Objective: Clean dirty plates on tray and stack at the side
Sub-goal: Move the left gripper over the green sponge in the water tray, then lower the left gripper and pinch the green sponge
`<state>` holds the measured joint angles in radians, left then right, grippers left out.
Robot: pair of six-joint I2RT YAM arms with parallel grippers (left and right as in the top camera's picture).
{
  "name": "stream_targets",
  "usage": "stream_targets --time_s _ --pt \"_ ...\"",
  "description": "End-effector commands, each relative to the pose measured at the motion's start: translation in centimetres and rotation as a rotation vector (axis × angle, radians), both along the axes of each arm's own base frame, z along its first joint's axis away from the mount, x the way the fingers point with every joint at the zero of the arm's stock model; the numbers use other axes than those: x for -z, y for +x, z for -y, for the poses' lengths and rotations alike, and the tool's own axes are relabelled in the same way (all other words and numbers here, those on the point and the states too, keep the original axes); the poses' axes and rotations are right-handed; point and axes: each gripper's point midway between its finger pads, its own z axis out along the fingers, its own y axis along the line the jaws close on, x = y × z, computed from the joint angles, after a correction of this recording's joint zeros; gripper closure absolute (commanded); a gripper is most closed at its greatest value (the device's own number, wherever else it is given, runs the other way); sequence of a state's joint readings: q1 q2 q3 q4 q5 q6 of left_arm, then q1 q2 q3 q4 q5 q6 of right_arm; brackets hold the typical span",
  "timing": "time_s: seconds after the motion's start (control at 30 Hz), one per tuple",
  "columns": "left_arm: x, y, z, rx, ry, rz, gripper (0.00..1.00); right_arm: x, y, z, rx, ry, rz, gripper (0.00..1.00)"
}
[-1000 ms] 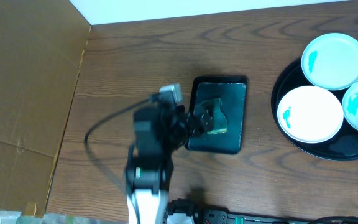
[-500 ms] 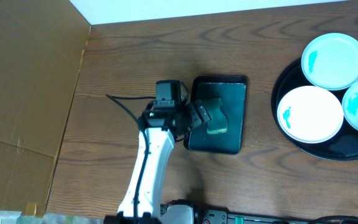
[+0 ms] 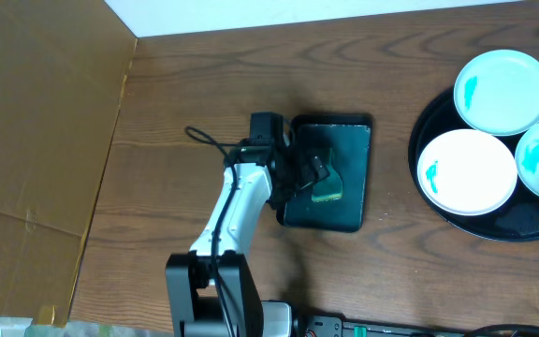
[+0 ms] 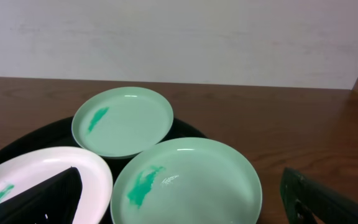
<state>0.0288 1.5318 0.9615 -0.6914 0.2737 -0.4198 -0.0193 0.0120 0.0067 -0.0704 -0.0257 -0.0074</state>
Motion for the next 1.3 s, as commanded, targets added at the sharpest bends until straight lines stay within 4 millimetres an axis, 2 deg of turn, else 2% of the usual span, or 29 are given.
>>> stream_targets --time_s 0.0,0.1,0.23,0.37,0.5,0.83,1.03,1.1,1.27 --pt "-0.8 1.2 1.8 0.131 -0.035 0.064 0.02 0.0 0.0 -0.2 -0.007 0.006 0.000 0.01" --pt "-0.8 2.0 2.1 0.169 0.021 0.101 0.02 0.0 0.0 -0.2 -0.006 0.006 0.000 0.01" --pt "-0.7 3.6 1.2 0.172 0.157 0.158 0.02 0.0 0.0 -0.2 -0.007 0.006 0.000 0.01" --pt "-0.7 5.5 1.9 0.186 0.172 0.225 0.02 0.0 0.0 -0.2 -0.007 0.006 0.000 0.01" --pt "-0.2 6.4 2.2 0.190 0.175 0.244 0.02 0.0 0.0 -0.2 -0.007 0.006 0.000 0.01" --pt "3.1 6.2 1.3 0.179 0.224 0.163 0.02 0.0 0.0 -0.2 -0.006 0.006 0.000 0.01" --pt "3.8 7.0 1.4 0.178 0.224 0.179 0.02 0.0 0.0 -0.2 -0.007 0.006 0.000 0.01" --pt "3.9 7.1 1.4 0.178 0.225 0.179 0.08 0.0 0.0 -0.2 -0.007 0.006 0.000 0.01" --pt "4.5 6.9 1.3 0.179 0.227 0.163 0.10 0.0 0.0 -0.2 -0.007 0.006 0.000 0.01"
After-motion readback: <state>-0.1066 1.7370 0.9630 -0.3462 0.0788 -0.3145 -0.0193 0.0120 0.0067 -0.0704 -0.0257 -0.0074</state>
